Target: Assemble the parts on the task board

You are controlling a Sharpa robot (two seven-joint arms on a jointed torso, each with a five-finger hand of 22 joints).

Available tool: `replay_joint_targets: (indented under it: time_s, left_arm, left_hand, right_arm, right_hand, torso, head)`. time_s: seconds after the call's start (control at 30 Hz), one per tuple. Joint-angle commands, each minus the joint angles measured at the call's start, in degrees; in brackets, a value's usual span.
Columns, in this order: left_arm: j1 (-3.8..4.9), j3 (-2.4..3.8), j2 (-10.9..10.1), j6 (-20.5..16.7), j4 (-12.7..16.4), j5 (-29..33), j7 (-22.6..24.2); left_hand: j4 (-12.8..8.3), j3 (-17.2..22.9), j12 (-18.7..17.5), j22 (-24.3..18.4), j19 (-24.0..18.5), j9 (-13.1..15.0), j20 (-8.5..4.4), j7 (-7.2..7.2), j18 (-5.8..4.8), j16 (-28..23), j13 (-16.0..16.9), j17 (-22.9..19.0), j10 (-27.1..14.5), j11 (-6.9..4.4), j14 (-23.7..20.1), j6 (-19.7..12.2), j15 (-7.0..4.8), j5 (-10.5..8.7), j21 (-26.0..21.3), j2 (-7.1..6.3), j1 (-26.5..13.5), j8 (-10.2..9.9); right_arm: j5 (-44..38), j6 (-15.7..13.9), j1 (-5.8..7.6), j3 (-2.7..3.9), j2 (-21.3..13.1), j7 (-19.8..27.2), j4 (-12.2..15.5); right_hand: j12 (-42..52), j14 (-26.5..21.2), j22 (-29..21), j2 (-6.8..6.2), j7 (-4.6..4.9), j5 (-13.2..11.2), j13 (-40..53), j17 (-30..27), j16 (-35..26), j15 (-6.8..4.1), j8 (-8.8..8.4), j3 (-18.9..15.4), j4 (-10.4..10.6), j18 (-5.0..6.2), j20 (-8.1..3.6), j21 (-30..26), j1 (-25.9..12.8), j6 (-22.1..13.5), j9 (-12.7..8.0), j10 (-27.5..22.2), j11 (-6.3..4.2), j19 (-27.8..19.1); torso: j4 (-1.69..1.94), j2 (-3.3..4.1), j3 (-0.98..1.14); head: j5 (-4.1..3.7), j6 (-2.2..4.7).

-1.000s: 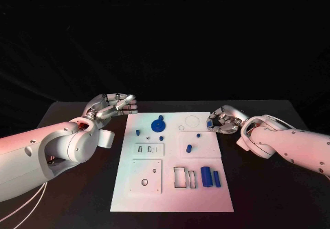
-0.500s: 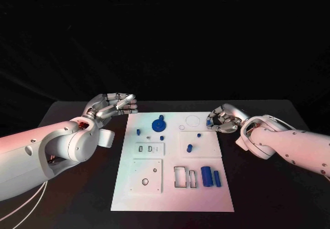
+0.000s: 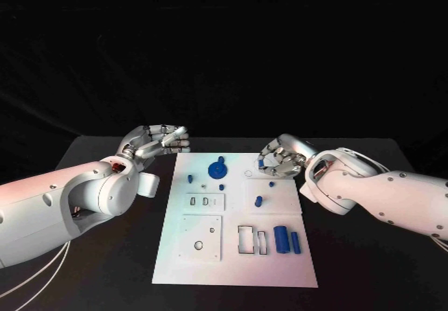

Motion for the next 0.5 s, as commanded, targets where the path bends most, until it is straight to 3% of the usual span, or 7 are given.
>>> replay_joint_targets:
  time_s: [0.03,0.2,0.4,0.5]
  left_arm:
    - [0.02,-0.07,0.5,1.0,-0.3,0.3,0.1]
    - [0.02,-0.21,0.9,1.0,-0.8,0.3,0.0]
    - [0.02,-0.26,1.2,1.1,-1.0,0.3,-0.1]
    - [0.01,-0.28,1.2,1.1,-1.0,0.3,-0.1]
  left_hand:
    - [0.0,-0.5,0.0,-0.1,-0.5,0.1,-0.07,0.17,0.46,-0.4,0.0,0.1,-0.4,0.05,-0.4,-0.3,0.01,-0.2,-0.3,0.6,0.1,-0.2]
    - [0.0,-0.5,0.0,-0.1,-0.5,0.1,-0.07,0.16,0.46,-0.4,0.0,0.1,-0.4,0.04,-0.4,-0.3,0.01,-0.21,-0.3,0.62,0.1,-0.2]
    - [0.0,-0.5,0.0,-0.1,-0.5,0.1,-0.07,0.16,0.46,-0.4,0.0,0.1,-0.3,0.04,-0.4,-0.3,0.01,-0.21,-0.3,0.64,0.1,-0.2]
    - [0.0,-0.5,0.0,-0.1,-0.6,0.1,-0.07,0.15,0.46,-0.4,0.0,0.1,-0.3,0.03,-0.4,-0.3,0.01,-0.22,-0.3,0.66,0.1,-0.2]
  right_arm:
    - [-5.4,1.6,-0.06,-0.04,1.7,-7.0,1.7]
    - [-9.3,1.6,-0.95,-0.16,5.2,-9.5,3.5]
    - [-14.6,1.2,-2.8,-0.38,8.5,-11.3,3.5]
    - [-16.2,0.9,-4.02,-0.42,10.2,-11.7,2.9]
  right_hand:
    - [-0.4,6.1,14.9,0.54,-0.41,0.2,9.9,15.1,0.2,-0.29,0.46,0.0,-0.1,-0.74,-0.4,0.0,-0.1,0.1,1.3,1.8,-0.26,5.8]
    - [-0.6,6.1,14.9,0.65,-0.43,0.2,9.7,15.1,0.2,-0.29,0.55,0.0,0.1,-0.73,-0.4,0.0,-0.4,0.1,1.4,1.7,-0.27,5.8]
    - [-0.7,6.1,14.9,0.76,-0.49,0.1,9.6,15.1,0.2,-0.31,0.64,-0.1,0.3,-0.73,-0.42,0.0,-1.0,0.1,1.5,1.6,-0.3,5.8]
    - [-0.6,6.1,14.9,0.79,-0.51,0.1,9.7,15.1,0.2,-0.32,0.66,-0.1,0.4,-0.73,-0.43,0.0,-1.1,0.1,1.5,1.6,-0.32,5.8]
  torso:
    - [0.19,-0.33,-0.3]
    - [0.2,-0.46,-0.51]
    - [0.3,-0.6,-0.72]
    - [0.24,-0.55,-0.64]
  head:
    - [0.31,-0.3]
    - [0.72,-0.77]
    - [0.99,-1.04]
    - [1.31,-1.07]
